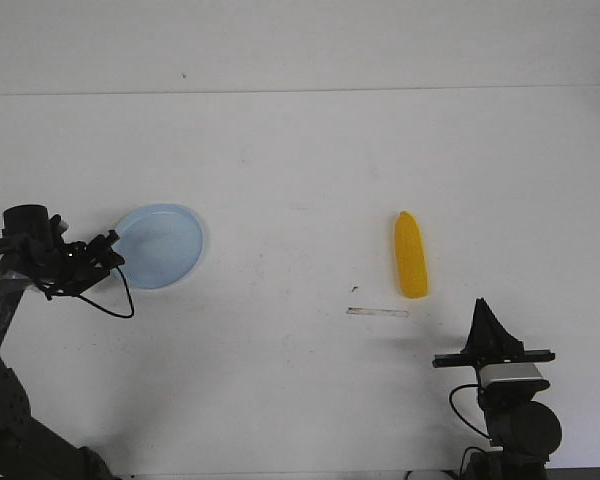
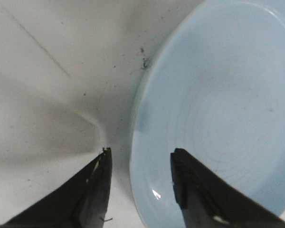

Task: Place corn on plate with both arms
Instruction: 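Hook the left gripper against the plate rim nearest the robot, then push the blue plate with the left gripper toward the corn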

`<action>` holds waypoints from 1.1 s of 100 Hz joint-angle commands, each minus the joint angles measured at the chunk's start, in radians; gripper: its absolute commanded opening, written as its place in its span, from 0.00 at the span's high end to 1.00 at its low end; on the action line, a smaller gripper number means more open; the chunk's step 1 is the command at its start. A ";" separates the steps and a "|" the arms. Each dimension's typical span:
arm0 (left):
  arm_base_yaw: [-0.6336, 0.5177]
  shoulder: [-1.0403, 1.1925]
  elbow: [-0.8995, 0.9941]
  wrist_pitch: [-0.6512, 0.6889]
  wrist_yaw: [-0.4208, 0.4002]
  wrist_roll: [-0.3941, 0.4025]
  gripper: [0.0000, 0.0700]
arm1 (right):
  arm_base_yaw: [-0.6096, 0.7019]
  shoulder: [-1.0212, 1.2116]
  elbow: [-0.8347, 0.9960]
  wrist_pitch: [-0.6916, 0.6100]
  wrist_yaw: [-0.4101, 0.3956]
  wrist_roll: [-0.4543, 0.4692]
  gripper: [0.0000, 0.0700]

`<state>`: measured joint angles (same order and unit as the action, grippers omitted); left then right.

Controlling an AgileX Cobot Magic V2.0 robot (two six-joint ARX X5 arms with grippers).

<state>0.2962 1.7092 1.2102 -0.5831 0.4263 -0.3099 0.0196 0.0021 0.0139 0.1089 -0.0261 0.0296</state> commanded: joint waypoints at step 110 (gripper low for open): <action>-0.023 0.076 0.019 0.037 0.009 0.009 1.00 | 0.001 -0.001 -0.002 0.011 0.000 -0.004 0.98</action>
<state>0.2737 1.7603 1.2110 -0.5385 0.4305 -0.3069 0.0196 0.0021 0.0139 0.1093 -0.0261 0.0296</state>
